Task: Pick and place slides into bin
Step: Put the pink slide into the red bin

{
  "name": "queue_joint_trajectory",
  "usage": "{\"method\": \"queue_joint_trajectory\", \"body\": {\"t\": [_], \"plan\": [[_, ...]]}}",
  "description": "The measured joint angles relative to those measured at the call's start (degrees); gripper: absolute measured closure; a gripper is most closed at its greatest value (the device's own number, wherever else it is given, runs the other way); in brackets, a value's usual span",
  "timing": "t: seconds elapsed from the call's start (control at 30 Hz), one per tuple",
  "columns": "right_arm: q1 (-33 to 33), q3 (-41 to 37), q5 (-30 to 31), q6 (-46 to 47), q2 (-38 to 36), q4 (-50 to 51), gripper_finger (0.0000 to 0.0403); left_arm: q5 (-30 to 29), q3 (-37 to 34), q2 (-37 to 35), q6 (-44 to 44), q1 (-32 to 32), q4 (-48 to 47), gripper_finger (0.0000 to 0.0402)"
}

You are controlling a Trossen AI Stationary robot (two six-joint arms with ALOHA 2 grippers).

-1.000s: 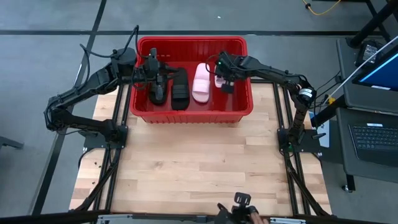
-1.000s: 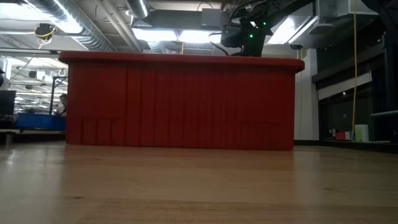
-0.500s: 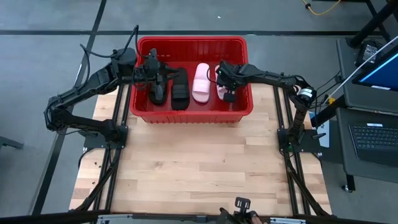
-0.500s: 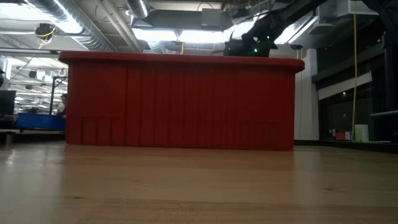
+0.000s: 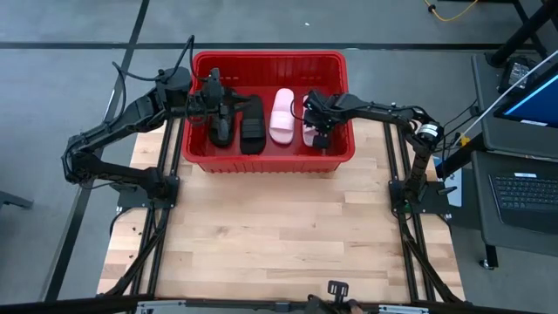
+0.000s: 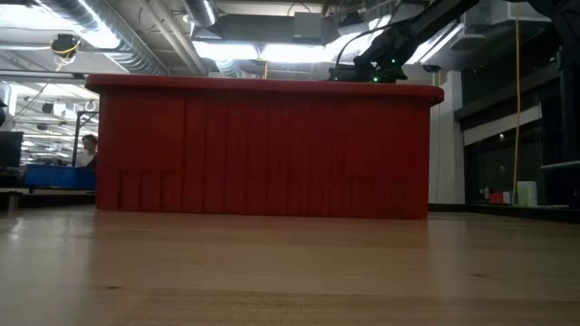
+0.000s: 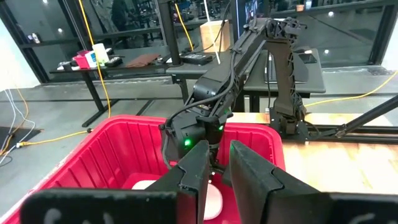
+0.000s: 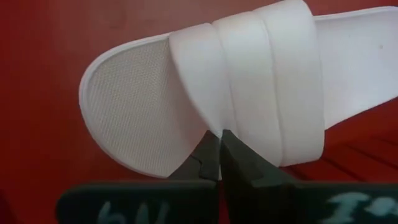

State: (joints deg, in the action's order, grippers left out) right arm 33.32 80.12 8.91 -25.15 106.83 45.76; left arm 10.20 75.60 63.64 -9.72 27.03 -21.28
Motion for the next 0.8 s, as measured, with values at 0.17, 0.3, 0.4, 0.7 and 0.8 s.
{"method": "queue_joint_trajectory", "body": {"t": [0.17,0.3,0.4,0.7,0.8], "plan": [[0.4,0.0,-4.9,-0.4,0.0,-0.2,0.0396,0.0,0.0,0.0,0.0,0.0,0.0,0.0343],[0.7,0.0,-5.6,-0.4,0.0,-0.6,0.0388,0.0,0.0,0.0,0.0,0.0,0.0,0.0343],[0.8,0.0,-5.6,-0.5,0.0,-0.7,0.0376,0.0,0.0,0.0,0.0,0.0,0.0,0.0343],[0.7,0.0,-4.6,-0.6,0.0,-1.9,0.0307,0.0,0.0,0.0,0.0,0.0,0.0,0.0343],[0.8,0.0,-3.2,-0.6,0.0,-1.9,0.0280,0.0,0.0,0.0,0.0,0.0,0.0,0.0343]]}}
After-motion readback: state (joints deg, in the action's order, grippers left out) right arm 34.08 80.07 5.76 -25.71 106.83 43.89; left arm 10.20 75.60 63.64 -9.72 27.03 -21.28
